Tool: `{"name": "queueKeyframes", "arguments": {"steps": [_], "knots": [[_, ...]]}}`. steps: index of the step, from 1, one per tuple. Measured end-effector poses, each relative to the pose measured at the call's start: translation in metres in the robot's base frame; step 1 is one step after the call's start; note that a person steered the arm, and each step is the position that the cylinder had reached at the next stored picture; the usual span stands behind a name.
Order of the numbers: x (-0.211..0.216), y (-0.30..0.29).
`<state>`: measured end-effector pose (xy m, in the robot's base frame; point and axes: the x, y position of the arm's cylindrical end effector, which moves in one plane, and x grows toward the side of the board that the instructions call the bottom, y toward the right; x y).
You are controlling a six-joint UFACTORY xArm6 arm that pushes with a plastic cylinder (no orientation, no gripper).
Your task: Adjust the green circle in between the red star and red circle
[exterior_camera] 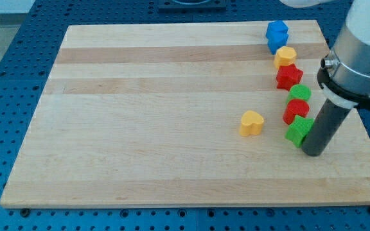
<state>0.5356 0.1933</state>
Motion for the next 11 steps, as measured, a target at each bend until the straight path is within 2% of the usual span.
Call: {"name": "queueKeyframes", "arguments": {"steps": [5,9,11], "knots": [[-0.015,0.028],[-0.090,0.031],[-0.103,0.031]]}}
